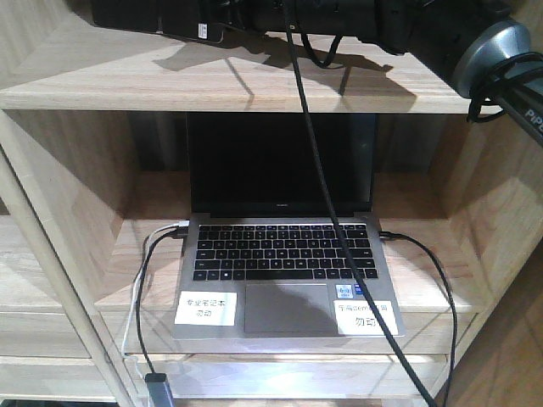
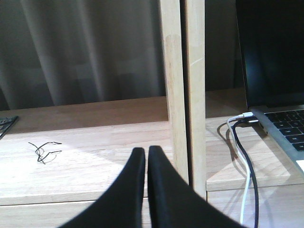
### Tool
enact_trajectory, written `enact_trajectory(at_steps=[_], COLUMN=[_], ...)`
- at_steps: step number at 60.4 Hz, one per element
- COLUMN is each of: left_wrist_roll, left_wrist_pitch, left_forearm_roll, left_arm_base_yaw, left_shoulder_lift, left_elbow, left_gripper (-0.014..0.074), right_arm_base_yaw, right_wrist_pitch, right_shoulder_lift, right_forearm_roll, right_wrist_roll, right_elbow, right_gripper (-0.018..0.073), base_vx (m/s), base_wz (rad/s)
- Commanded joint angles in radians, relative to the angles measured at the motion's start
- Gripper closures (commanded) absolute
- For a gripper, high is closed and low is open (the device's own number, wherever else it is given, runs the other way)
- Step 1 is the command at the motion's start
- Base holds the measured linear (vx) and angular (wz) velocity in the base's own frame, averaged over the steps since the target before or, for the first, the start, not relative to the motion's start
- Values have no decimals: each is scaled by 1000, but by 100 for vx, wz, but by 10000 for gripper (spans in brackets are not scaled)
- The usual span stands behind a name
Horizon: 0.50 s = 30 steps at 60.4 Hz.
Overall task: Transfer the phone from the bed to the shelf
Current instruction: 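Raise the right gripper with the phone up to the upper shelf, then lower the phone onto the upper shelf and open the right gripper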
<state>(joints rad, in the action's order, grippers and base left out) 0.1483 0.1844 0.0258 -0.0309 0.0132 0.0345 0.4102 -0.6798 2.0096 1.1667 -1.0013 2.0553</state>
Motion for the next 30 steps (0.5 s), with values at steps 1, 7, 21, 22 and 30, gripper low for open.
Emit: enact_trajectory(at_steps=[1, 7, 21, 22, 30], left_wrist_roll=[-6, -6, -6, -6, -6], left_wrist_pitch=[-72, -72, -72, -72, -72], left_forearm_roll=[9, 9, 9, 9, 9], left_arm_base_yaw=[7, 7, 7, 7, 7], left_shoulder_lift=[11, 11, 11, 11, 11], left_elbow=[-22, -22, -22, -22, -22], left_gripper=[595, 595, 595, 595, 595], right_arm_base_yaw=[-5, -5, -5, -5, -5], right_wrist_pitch=[44, 44, 44, 44, 63], right_shoulder_lift=[-50, -49, -49, -49, -49], right_forearm_roll=[44, 45, 45, 45, 45], right_wrist_roll=[-19, -23, -23, -23, -23], right_elbow=[34, 34, 34, 34, 34], right_gripper=[553, 530, 361, 344, 166], base_vx=[0, 0, 0, 0, 0], base_wz=[0, 0, 0, 0, 0])
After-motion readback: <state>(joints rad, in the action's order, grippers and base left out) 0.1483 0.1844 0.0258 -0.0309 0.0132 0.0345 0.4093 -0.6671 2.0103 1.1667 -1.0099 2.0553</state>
